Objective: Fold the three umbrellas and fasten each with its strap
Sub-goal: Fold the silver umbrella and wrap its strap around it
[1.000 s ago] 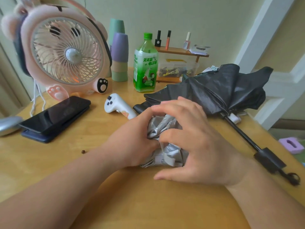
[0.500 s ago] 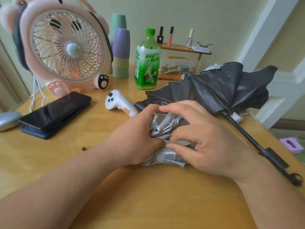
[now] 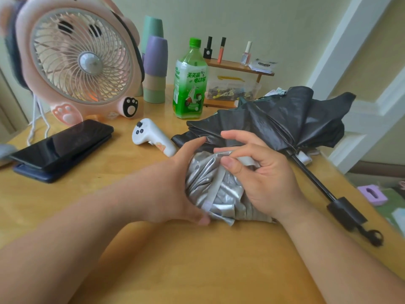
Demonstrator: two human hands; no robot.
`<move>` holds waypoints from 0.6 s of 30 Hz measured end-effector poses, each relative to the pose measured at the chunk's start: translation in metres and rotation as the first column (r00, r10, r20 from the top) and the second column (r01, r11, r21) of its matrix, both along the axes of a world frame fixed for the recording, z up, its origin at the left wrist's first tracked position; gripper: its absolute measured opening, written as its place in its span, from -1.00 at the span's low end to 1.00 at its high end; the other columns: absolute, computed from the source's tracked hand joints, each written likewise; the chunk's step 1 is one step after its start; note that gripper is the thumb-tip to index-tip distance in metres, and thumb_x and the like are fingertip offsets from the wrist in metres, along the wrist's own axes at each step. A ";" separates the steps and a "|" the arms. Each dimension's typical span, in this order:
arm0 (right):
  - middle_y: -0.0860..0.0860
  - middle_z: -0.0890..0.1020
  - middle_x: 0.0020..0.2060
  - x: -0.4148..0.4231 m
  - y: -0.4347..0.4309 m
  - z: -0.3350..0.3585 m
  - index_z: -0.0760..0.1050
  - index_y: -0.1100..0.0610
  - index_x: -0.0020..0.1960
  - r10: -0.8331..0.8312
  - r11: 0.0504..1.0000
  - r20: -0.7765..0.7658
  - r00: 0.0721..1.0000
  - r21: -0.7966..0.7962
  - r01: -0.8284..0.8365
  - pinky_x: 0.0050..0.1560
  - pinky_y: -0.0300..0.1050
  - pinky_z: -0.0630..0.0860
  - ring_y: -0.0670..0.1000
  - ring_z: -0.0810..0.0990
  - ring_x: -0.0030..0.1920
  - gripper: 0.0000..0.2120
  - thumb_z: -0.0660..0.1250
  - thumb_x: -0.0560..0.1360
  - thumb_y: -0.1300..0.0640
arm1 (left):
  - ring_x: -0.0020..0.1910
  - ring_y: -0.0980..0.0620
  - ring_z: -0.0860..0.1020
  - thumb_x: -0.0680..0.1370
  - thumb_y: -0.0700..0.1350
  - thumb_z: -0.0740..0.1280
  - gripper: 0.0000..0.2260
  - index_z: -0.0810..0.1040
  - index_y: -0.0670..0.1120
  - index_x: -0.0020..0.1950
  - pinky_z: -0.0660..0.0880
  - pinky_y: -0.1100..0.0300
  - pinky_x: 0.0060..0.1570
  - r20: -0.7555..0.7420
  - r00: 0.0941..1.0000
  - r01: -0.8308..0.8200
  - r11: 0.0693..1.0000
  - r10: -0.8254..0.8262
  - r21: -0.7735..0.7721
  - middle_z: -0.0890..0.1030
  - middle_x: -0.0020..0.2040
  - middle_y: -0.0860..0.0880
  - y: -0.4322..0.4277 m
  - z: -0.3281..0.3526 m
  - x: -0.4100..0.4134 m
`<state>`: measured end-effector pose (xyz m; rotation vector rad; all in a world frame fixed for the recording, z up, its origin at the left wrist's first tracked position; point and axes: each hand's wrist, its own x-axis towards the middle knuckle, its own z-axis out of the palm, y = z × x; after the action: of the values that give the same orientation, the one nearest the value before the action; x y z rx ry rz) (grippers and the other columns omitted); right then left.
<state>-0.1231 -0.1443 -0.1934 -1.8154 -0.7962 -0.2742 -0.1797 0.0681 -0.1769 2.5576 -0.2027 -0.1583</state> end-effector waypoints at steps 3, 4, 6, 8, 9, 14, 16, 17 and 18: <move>0.04 0.59 0.32 0.001 -0.002 0.001 0.66 0.26 -0.07 -0.005 0.999 -0.056 0.998 0.043 0.007 0.33 0.11 0.54 0.06 0.64 0.28 -0.87 0.43 0.56 0.18 | -0.08 0.05 0.55 0.16 0.49 0.50 -0.13 0.34 0.05 0.28 0.52 0.08 -0.08 -0.074 0.986 -0.114 0.935 0.147 0.335 0.58 -0.03 0.12 0.008 0.003 0.004; 0.06 0.59 0.32 0.001 -0.002 0.001 0.66 0.29 -0.06 -0.002 0.999 -0.057 0.998 0.043 0.005 0.34 0.06 0.54 0.03 0.62 0.30 -0.86 0.43 0.56 0.19 | -0.13 0.07 0.54 0.18 0.53 0.45 -0.25 0.40 0.06 0.12 0.52 0.09 -0.10 -0.083 0.990 -0.077 0.922 0.117 0.378 0.57 -0.08 0.12 0.008 0.002 0.005; 0.12 0.58 0.32 0.000 -0.002 0.001 0.66 0.30 -0.04 0.018 0.999 -0.039 0.999 0.046 -0.017 0.30 -0.07 0.55 -0.02 0.61 0.30 -0.86 0.42 0.56 0.21 | -0.16 0.11 0.53 0.24 0.55 0.38 -0.38 0.42 0.09 -0.02 0.51 0.14 -0.14 -0.084 0.996 0.045 0.915 -0.013 0.401 0.57 -0.13 0.11 0.008 0.001 0.008; 0.12 0.56 0.33 0.000 -0.001 0.004 0.66 0.26 -0.04 0.043 0.999 0.010 0.999 0.026 -0.044 0.28 -0.17 0.52 0.01 0.63 0.28 -0.88 0.41 0.55 0.20 | -0.20 0.10 0.53 0.25 0.55 0.35 -0.40 0.44 0.07 -0.07 0.47 0.17 -0.22 -0.068 0.993 0.114 0.913 -0.095 0.392 0.58 -0.17 0.08 0.009 0.003 0.008; 0.11 0.55 0.34 0.000 0.000 0.006 0.66 0.23 -0.07 0.044 0.999 0.056 0.997 -0.006 -0.043 0.29 -0.18 0.50 0.03 0.61 0.29 -0.89 0.42 0.56 0.18 | -0.21 0.07 0.54 0.24 0.56 0.34 -0.38 0.46 0.06 -0.07 0.48 0.14 -0.22 -0.056 0.993 0.117 0.911 -0.103 0.395 0.59 -0.18 0.06 0.010 0.004 0.009; 0.02 0.60 0.24 0.020 -0.001 0.034 0.70 0.17 -0.13 0.024 0.971 0.401 0.916 -0.227 0.074 0.29 -0.01 0.46 0.10 0.54 0.23 -0.84 0.47 0.55 0.09 | -0.22 -0.02 0.55 0.33 0.57 0.24 -0.44 0.49 0.08 -0.12 0.33 0.10 -0.34 0.378 0.887 0.080 0.894 -0.265 0.440 0.59 -0.20 0.06 0.009 -0.007 0.015; -0.03 0.65 0.12 0.032 -0.002 0.036 0.71 0.12 -0.15 0.002 0.942 0.485 0.874 -0.296 0.162 0.19 0.08 0.46 0.05 0.53 0.06 -0.84 0.47 0.54 0.06 | -0.30 -0.04 0.55 0.40 0.52 0.19 -0.47 0.52 0.05 -0.16 0.25 0.16 -0.41 0.629 0.708 0.078 0.921 -0.321 0.382 0.56 -0.26 0.08 0.005 -0.021 0.018; -0.04 0.66 0.06 0.037 -0.003 0.031 0.71 0.12 -0.16 -0.013 0.934 0.475 0.880 -0.307 0.180 0.16 0.07 0.46 0.02 0.53 0.02 -0.84 0.47 0.54 0.05 | -0.33 -0.04 0.52 0.42 0.49 0.21 -0.47 0.51 0.02 -0.21 0.23 0.18 -0.40 0.685 0.654 0.082 0.930 -0.321 0.357 0.53 -0.30 0.09 0.003 -0.027 0.021; -0.03 0.68 0.01 0.039 -0.005 0.022 0.71 0.14 -0.15 -0.026 0.942 0.421 0.906 -0.292 0.163 0.14 0.02 0.47 0.01 0.56 -0.01 -0.84 0.48 0.54 0.08 | -0.33 -0.03 0.50 0.43 0.48 0.22 -0.47 0.49 -0.01 -0.25 0.21 0.17 -0.35 0.698 0.629 0.098 0.926 -0.342 0.365 0.50 -0.32 0.08 0.002 -0.034 0.025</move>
<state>-0.0843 -0.1491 -0.1718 -2.1424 -1.0975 -0.6412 -0.1550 0.0699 -0.2105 2.7256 -0.8804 0.8874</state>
